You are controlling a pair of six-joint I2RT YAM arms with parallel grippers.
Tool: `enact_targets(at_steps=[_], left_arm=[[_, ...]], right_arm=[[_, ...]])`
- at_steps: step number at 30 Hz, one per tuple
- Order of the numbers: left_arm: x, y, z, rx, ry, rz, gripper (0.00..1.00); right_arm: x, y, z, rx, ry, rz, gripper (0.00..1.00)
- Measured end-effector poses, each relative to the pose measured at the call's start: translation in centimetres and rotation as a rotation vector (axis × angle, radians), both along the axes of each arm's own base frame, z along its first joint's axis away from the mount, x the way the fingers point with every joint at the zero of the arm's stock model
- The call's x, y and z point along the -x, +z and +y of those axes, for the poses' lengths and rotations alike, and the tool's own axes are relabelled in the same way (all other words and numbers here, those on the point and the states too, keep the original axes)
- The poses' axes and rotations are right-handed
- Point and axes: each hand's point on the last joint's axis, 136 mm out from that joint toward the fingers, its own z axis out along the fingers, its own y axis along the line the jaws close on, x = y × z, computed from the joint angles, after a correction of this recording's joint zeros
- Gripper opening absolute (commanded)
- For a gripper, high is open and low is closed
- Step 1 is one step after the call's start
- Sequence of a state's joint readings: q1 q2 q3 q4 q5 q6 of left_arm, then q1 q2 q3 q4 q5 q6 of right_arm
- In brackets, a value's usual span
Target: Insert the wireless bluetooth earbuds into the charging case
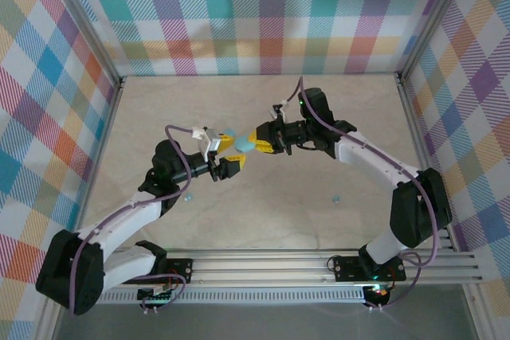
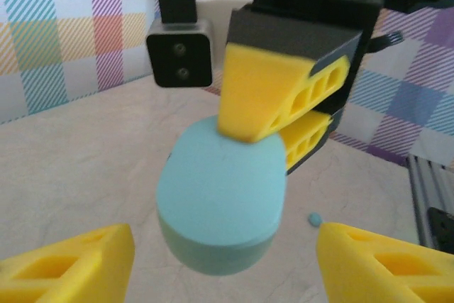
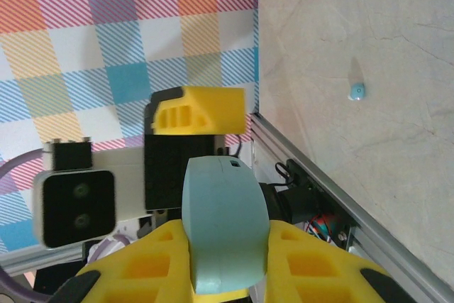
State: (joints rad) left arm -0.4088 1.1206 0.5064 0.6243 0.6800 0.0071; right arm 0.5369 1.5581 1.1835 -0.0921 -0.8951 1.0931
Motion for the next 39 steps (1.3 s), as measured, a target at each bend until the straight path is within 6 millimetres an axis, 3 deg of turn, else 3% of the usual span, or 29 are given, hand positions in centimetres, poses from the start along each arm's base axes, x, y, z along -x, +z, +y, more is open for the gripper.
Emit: enact_targets(at_steps=[3,11,15,23,31,39], left_arm=[[-0.7,-0.7,0.2,0.009,-0.002,0.019,0.63],[-1.3,0.4,-0.3,0.047,-0.072,0.002,0.54],[-1.2,0.7,-0.6,0.056,-0.099,0.003,0.56],[-0.8,1.1,-0.8,0.068,-0.125,-0.001,0.60],[-0.4,1.9,-1.0,0.084,-0.157,0.003,0.51],[0.0,2.2,-1.2,0.093,-0.187,0.010,0.46]], right_arm=[[-0.4,-0.4,0.3,-0.011,-0.010,0.019,0.17],[-0.3,-0.6,0.4,-0.034,-0.007,0.040,0.18],[-0.1,-1.2,0.3,-0.037,-0.012,0.070,0.18],[0.0,0.2,0.3,-0.067,-0.016,0.057,0.18],[0.5,1.8,0.0,-0.094,-0.018,0.026,0.19],[0.8,1.4,-0.3,-0.096,-0.025,0.037,0.19]])
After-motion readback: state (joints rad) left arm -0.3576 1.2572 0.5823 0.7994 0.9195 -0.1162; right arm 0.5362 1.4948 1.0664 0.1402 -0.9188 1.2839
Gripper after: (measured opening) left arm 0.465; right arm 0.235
